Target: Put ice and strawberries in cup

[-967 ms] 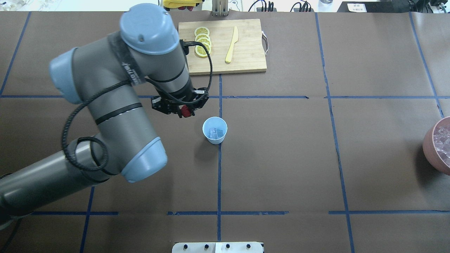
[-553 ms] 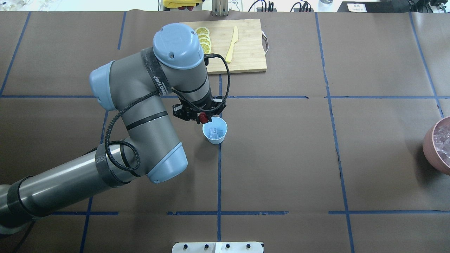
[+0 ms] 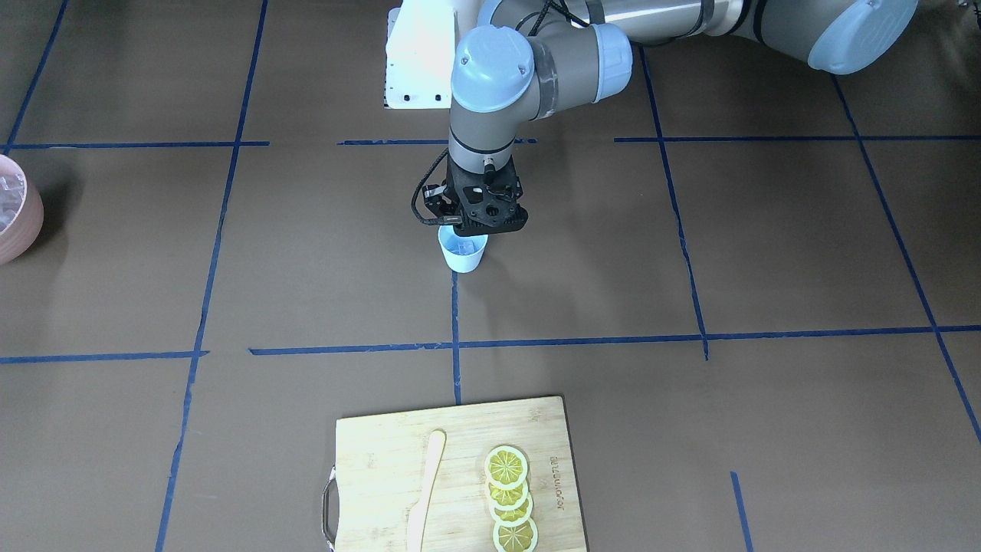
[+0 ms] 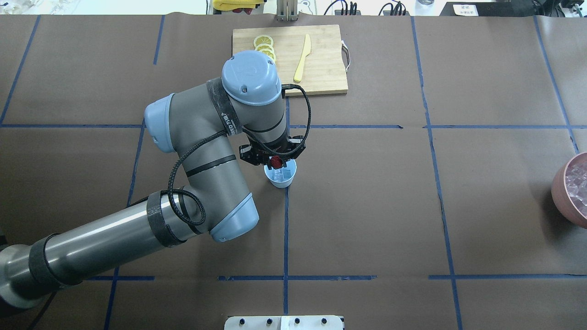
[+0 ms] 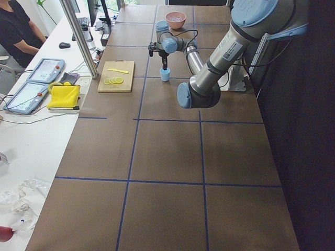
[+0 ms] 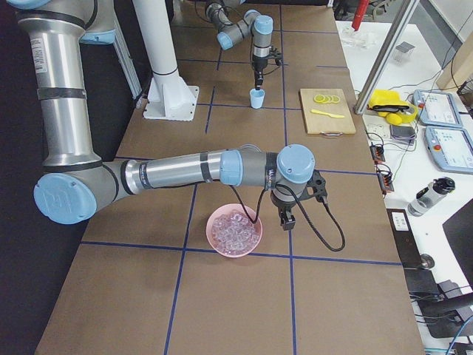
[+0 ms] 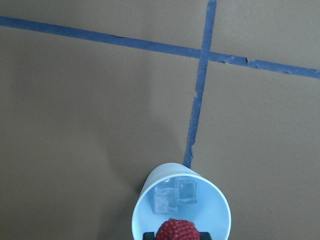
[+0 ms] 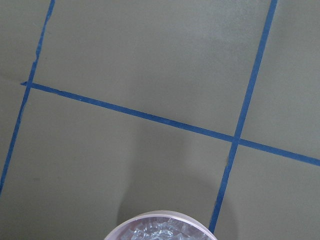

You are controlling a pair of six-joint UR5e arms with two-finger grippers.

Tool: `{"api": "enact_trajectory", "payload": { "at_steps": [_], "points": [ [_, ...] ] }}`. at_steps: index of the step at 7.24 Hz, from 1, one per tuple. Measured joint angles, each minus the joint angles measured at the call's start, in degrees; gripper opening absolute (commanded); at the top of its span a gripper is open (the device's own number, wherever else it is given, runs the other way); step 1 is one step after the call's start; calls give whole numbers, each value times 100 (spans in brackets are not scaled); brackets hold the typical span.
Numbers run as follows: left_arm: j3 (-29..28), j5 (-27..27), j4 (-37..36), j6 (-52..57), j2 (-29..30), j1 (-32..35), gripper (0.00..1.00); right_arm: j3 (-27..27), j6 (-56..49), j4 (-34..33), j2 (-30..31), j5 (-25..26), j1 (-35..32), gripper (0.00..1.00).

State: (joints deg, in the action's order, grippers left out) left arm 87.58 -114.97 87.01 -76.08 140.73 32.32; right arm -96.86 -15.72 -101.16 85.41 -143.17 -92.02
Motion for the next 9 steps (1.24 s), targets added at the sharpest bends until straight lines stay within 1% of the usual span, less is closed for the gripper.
{"api": "enact_trajectory", "payload": {
  "at_steps": [3,6,7,8,9],
  "points": [
    [-2,16,7,86,-22,-27,100,-8,4,0,-16,5,-30,99],
    [113,8,-54,182,-34,22,100,7,41,0,0,52,-78,99],
    [258,-4,-223,424,-84,139,100,56,71,0,27,106,-117,99],
    [537,-12,-491,882,-294,314,100,107,132,0,34,163,-183,99],
    [954,-28,-720,1428,-701,541,100,144,195,4,45,209,-264,99]
  ]
}}
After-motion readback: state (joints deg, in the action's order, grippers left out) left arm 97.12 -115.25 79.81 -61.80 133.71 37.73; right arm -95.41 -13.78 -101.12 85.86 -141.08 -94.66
